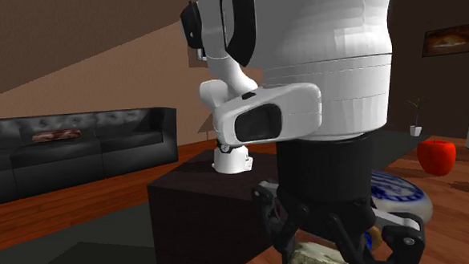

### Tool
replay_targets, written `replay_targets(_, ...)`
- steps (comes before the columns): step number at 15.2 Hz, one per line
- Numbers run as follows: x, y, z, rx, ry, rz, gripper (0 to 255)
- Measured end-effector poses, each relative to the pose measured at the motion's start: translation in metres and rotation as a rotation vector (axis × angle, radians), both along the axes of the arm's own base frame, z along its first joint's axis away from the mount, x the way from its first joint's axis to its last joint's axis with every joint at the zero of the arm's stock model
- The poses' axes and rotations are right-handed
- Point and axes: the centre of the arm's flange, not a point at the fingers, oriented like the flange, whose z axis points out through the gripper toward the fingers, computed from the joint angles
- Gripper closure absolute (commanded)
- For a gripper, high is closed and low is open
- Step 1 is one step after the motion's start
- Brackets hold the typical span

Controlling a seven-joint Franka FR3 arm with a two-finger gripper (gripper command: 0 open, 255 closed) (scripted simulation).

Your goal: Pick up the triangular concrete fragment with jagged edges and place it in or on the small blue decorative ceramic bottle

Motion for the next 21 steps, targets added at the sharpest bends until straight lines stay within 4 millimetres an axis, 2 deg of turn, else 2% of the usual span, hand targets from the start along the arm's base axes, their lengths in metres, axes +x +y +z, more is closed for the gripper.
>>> replay_targets(21, -0.001, -0.001, 0.111, 0.000, 0.000, 0.000, 255)
